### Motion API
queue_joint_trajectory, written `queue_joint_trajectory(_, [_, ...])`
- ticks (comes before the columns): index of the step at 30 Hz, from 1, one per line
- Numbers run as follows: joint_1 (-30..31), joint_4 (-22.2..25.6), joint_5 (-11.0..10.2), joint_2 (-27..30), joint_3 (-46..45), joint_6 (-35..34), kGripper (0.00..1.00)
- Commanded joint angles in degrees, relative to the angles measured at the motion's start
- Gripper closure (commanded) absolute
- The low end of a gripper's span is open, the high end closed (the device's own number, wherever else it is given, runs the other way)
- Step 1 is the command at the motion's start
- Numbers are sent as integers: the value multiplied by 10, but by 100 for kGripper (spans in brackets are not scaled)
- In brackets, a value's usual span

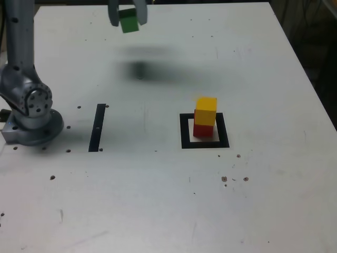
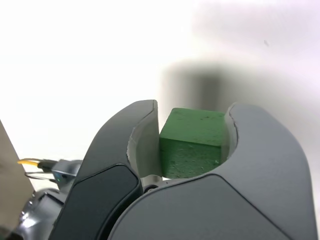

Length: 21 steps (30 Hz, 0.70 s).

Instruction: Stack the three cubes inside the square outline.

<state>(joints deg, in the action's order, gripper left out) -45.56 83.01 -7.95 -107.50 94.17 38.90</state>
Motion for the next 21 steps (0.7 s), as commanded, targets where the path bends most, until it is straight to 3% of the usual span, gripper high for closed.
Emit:
queue_joint_trajectory(1, [24, 2, 4, 13, -5, -14, 67])
queue_joint_trajectory(11, [152, 9, 33, 43, -31, -109, 67])
queue_joint_trajectory(21, [285, 60, 35, 34, 0, -195, 67])
